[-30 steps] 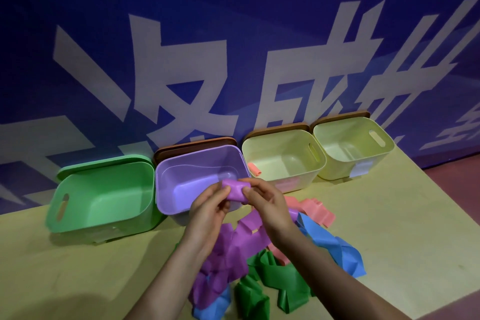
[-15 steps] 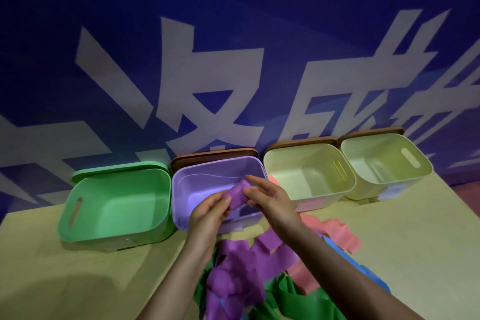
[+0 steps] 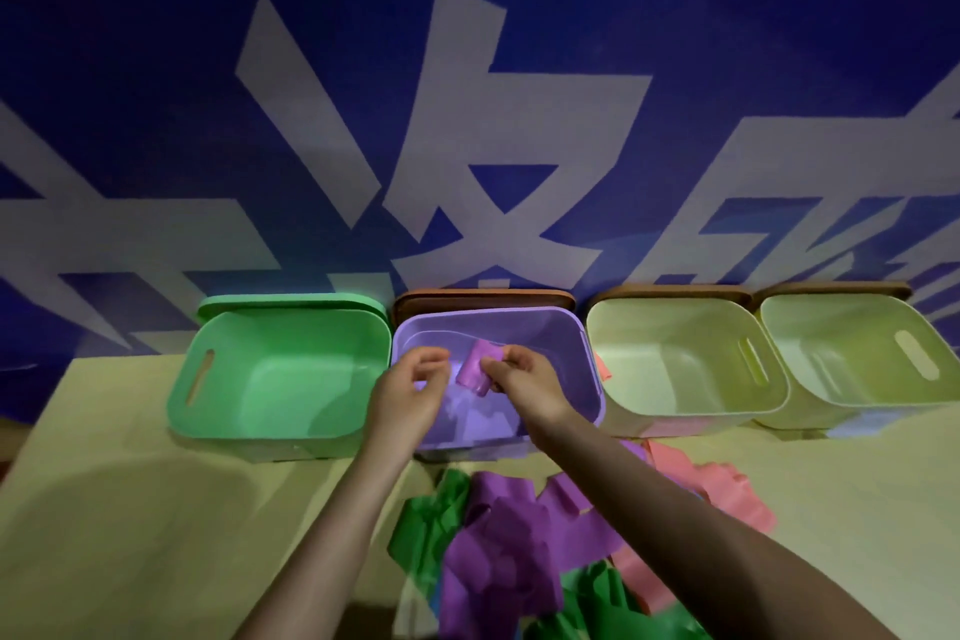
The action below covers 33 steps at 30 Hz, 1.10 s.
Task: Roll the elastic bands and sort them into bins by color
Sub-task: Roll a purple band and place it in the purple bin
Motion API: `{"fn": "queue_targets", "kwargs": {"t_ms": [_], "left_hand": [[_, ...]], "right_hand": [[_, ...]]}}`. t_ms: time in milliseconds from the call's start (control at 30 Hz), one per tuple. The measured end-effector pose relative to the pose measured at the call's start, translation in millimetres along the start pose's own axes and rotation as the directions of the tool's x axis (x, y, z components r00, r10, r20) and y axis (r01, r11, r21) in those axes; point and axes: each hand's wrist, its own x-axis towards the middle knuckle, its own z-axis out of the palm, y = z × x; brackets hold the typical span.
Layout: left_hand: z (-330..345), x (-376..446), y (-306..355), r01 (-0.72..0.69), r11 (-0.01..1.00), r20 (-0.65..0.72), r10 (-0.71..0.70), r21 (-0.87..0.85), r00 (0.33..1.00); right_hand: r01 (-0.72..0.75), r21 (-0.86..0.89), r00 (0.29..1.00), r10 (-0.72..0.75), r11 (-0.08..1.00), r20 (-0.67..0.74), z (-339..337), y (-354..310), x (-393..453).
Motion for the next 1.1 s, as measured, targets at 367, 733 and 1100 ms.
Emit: {"fn": "queue_targets", "kwargs": {"t_ms": [367,733,1100], "left_hand": [[-36.7,22.9,-46.5,0.008,0.889,-0.118,0.053,0.458,0.992],[-37.1,34.9,-56.0,0.001,0.971,-0.105,0.025,0.24,0.994],[-32.8,34.8,-57.6,0.027,0.969,-0.161,0.013,0.246,0.987]], "right_hand": [[-0.164,-0.501,0.961,0.253,0.85,0.114,47.9,46.7,94.1],[-0.136,-0.664,0.937,0.313,0.735,0.155,83.7,67.0,127.9],[-0.09,-0.734,0.96,0.255,0.673,0.116,83.8,82.5,140.5]]}}
